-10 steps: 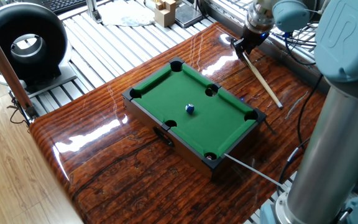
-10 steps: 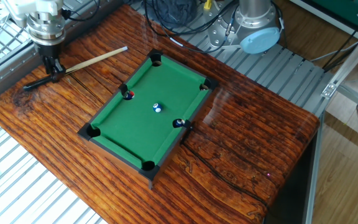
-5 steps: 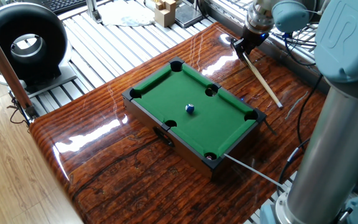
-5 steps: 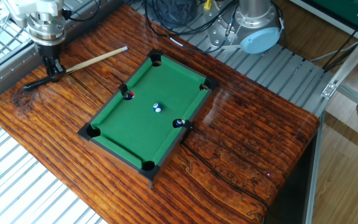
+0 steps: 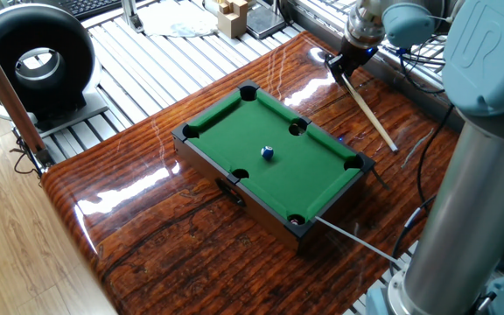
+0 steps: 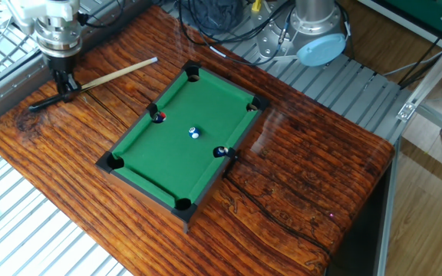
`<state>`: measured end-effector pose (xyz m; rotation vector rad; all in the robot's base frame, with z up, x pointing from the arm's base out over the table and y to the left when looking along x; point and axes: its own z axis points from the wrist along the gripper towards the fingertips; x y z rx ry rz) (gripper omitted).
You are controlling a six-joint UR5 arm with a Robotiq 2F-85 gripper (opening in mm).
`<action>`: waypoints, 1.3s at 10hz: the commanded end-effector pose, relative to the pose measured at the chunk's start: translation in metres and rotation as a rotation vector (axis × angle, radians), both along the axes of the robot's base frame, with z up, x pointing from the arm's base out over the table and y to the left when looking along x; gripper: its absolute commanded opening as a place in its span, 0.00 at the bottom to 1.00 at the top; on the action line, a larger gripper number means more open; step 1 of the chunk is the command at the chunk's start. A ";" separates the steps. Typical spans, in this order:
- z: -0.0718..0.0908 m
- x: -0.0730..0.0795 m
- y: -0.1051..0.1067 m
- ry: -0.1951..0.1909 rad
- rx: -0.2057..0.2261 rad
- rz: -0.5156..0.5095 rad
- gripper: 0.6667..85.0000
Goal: Hit the pool ball
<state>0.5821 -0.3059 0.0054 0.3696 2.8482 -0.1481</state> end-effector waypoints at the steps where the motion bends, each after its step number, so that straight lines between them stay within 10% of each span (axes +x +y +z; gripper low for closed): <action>1: -0.003 -0.008 0.004 0.025 0.019 -0.013 0.42; 4: -0.009 -0.011 0.007 0.028 0.020 -0.018 0.35; 9: 0.011 -0.036 0.019 0.135 0.047 -0.050 0.00; 13: 0.026 -0.041 0.022 0.168 0.118 -0.037 0.00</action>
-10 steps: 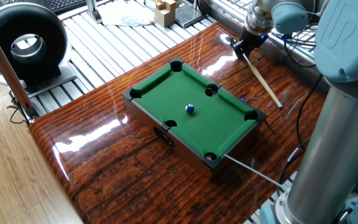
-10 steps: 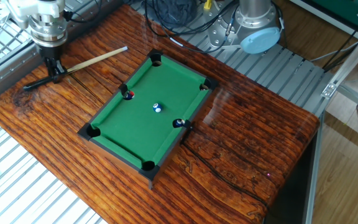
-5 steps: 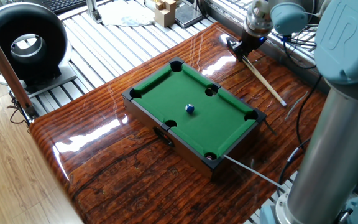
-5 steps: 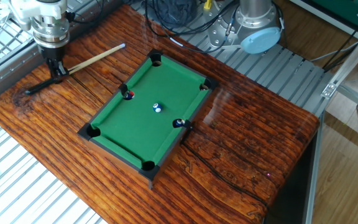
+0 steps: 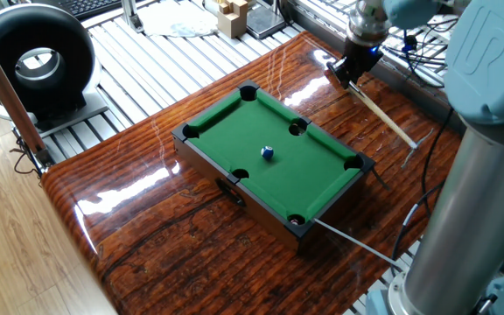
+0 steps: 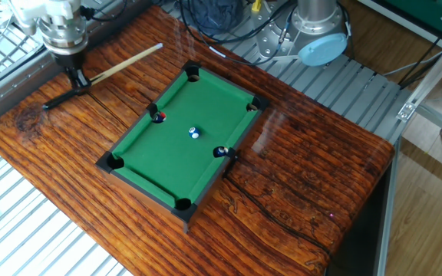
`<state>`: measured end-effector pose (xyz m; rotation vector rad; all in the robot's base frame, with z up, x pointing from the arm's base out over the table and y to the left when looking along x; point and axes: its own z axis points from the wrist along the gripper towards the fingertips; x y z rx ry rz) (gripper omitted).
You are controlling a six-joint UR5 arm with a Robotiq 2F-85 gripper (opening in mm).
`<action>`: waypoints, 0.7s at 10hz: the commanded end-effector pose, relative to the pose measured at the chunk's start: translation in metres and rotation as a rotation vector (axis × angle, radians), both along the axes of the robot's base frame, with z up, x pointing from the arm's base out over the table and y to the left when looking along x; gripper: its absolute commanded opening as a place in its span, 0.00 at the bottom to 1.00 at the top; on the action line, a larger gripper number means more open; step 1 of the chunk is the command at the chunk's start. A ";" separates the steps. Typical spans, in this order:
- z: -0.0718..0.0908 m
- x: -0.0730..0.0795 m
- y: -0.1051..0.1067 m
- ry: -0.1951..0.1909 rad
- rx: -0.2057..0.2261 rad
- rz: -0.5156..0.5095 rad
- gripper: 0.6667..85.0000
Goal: Hit the pool ball
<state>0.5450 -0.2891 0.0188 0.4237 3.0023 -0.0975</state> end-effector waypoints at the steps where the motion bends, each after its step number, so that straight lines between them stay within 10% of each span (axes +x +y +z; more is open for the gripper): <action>1: 0.019 -0.005 0.006 0.026 0.080 -0.025 0.00; 7: 0.050 0.015 0.000 -0.046 0.032 -0.085 0.00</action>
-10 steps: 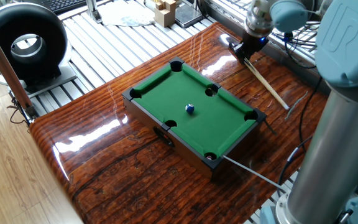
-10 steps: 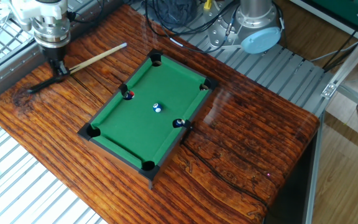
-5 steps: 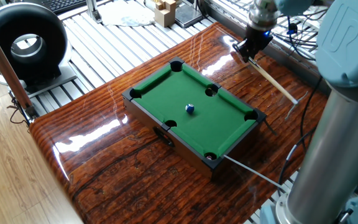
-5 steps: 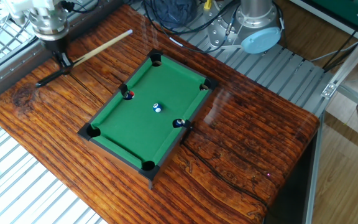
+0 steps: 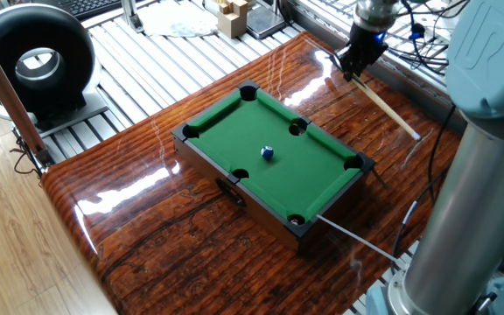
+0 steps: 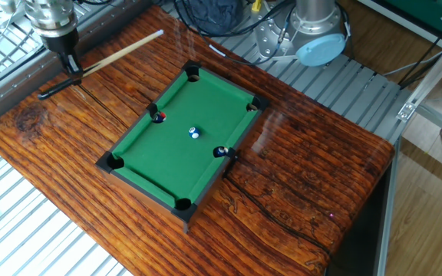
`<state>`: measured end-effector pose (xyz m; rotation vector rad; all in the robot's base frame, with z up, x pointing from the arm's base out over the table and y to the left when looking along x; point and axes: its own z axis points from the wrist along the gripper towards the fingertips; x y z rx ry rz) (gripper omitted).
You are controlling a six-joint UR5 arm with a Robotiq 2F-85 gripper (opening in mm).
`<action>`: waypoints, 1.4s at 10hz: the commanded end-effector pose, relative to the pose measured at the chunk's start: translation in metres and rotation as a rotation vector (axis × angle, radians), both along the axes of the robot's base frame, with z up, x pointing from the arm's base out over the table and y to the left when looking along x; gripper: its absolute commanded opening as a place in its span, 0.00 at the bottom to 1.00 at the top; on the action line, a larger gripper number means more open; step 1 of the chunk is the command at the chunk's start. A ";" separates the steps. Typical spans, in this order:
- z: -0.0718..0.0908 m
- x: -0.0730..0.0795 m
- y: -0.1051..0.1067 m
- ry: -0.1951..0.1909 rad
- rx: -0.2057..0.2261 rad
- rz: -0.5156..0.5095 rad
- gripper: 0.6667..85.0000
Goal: Hit the pool ball
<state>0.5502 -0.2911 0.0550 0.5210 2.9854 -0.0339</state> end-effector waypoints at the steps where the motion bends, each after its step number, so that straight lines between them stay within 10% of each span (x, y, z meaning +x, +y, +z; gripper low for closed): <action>1: 0.017 0.016 0.000 -0.057 -0.037 -0.038 0.00; 14: 0.025 0.008 0.028 -0.105 -0.076 -0.174 0.00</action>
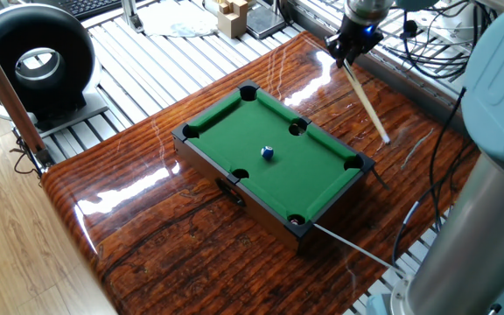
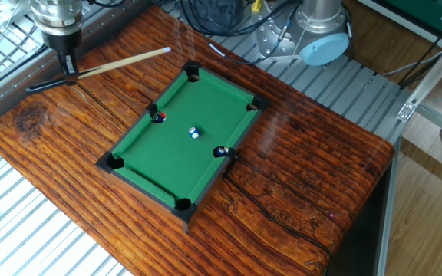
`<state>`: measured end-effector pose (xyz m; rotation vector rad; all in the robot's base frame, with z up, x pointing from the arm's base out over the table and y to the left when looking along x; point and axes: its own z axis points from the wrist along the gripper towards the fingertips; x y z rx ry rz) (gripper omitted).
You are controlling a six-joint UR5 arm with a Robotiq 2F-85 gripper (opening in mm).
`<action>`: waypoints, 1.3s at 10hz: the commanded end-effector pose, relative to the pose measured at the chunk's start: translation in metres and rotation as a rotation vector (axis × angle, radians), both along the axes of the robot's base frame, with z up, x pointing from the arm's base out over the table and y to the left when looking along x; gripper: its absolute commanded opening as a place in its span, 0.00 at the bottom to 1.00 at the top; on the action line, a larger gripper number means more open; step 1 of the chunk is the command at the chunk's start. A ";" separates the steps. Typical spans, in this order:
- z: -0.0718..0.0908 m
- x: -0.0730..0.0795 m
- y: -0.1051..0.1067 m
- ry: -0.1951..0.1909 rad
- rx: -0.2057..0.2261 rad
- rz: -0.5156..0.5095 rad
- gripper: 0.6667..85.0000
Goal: Hit the pool ball
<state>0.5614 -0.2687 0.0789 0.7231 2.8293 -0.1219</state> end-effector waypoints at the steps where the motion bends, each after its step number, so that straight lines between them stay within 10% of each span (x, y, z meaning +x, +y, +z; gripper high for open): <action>1: 0.000 -0.005 0.005 -0.003 -0.013 -0.018 0.00; 7: -0.001 -0.012 -0.003 0.035 -0.056 0.051 0.00; 13: 0.004 -0.005 -0.020 0.094 -0.202 0.468 0.00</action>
